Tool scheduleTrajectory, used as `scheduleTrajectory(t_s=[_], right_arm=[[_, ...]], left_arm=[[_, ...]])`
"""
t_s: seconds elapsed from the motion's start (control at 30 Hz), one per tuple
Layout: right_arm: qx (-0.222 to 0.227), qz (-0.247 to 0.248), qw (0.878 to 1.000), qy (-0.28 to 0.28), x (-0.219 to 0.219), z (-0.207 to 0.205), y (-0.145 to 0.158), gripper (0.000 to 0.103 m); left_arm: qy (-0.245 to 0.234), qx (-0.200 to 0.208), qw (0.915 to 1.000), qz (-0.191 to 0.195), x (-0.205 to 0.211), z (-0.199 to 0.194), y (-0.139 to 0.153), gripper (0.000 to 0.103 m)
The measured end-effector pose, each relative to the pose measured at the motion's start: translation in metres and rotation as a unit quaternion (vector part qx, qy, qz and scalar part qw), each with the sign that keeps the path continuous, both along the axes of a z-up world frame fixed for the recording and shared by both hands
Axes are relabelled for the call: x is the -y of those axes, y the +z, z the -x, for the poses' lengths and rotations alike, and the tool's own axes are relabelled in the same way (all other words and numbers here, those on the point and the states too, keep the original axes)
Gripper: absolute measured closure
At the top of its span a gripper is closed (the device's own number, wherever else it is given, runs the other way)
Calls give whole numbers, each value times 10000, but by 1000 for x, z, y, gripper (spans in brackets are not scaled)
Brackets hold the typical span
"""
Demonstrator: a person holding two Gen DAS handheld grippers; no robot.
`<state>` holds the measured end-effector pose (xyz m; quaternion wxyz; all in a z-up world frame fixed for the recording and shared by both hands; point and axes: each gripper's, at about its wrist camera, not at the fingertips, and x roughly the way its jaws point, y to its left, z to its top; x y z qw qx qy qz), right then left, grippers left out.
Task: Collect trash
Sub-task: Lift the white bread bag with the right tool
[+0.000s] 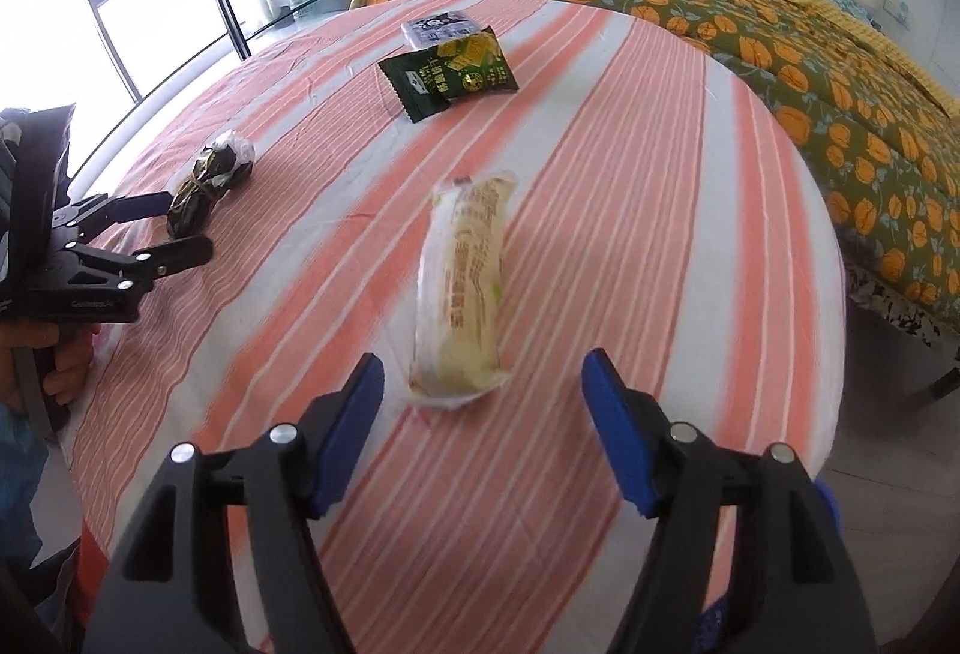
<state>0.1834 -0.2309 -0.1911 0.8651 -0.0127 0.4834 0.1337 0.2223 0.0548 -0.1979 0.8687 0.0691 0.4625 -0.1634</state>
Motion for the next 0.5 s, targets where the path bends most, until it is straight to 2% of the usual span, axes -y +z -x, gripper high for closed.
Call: scheduleTrajectory(t_s=[0.1,0.23,0.33,0.37,0.43,0.5], right_arm=[[-67,44,10000,-25,5,5,0,36],[-37,15,10000,89,-1,0,8,36],[-102,10,9998,159,-12,-12,14,36],[-176,54,9997,136,-15,-18,13,41],[-271,122,9995,83,-18,-27,10,46],[-359,156,9992,39,-20,-35,6,55]], left_arm=[[-14,14,9998,205,-17,13,7,5],[21,-16,9990,454,-16,13,16,5],[65,-102,9993,351,0,4,15,5],[94,-108,9995,286,5,0,13,6],[177,-158,9995,220,11,-8,8,17],[308,-158,9993,174,13,-14,5,21]])
